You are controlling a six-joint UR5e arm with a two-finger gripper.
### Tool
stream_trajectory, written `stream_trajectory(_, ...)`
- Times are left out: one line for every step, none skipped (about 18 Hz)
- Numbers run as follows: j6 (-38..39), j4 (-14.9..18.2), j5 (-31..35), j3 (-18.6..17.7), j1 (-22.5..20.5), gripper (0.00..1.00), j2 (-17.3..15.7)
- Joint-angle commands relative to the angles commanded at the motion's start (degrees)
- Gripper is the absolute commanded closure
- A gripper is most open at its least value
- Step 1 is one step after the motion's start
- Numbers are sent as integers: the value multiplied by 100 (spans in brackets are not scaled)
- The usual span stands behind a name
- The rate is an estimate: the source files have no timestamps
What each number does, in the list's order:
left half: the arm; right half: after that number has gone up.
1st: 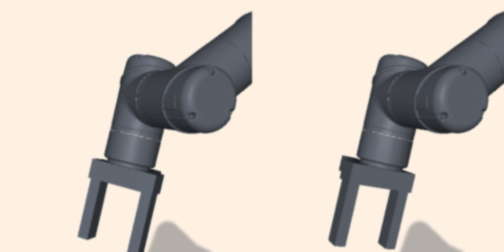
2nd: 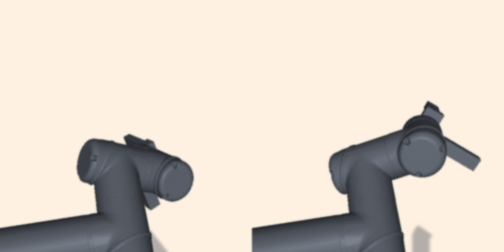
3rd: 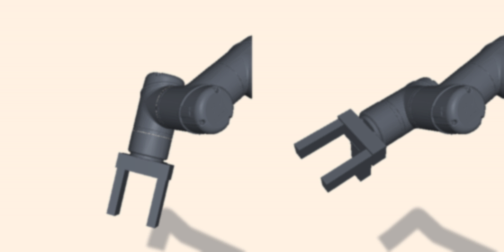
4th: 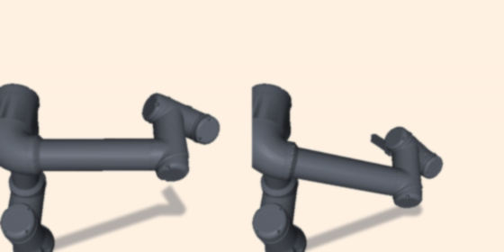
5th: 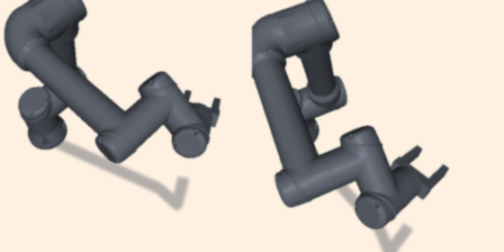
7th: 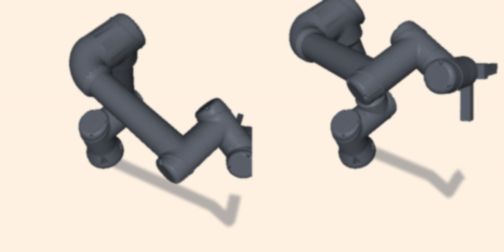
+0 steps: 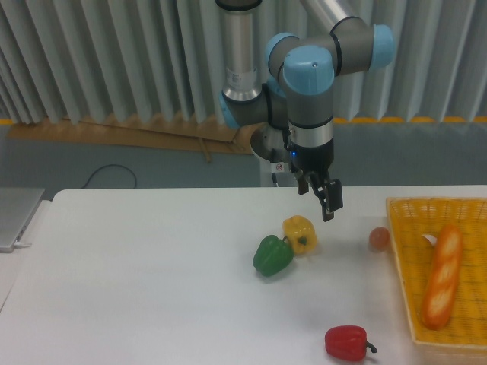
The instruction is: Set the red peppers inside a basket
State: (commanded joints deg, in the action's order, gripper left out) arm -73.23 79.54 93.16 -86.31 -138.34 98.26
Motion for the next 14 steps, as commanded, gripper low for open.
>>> stream_trajectory(19, 0, 9, 9, 0, 0, 18)
stream_trajectory(10, 9, 17, 9, 0, 0, 35)
stream_trajectory(27, 9, 26, 9, 0, 0, 36)
stream_trajectory(62, 0, 18, 9, 0, 0, 44)
stream_trajectory(54, -9, 26, 9, 0, 0, 53)
stream_trajectory(54, -9, 26, 44, 0, 0, 97)
stream_trajectory(28, -44, 26, 70, 0, 0, 114)
stream_trajectory(10, -183, 26, 62, 0, 0, 132)
stream_trajectory(1, -359, 35, 62, 0, 0, 176)
stream_trajectory(1, -413, 44, 79, 0, 0, 211)
stream_trajectory(53, -413, 53, 71, 9, 0, 255)
stream_trajectory(54, -413, 53, 62, 9, 0, 281)
stream_trajectory(71, -422, 53, 71, 9, 0, 308)
stream_trajectory(72, -422, 53, 71, 9, 0, 317)
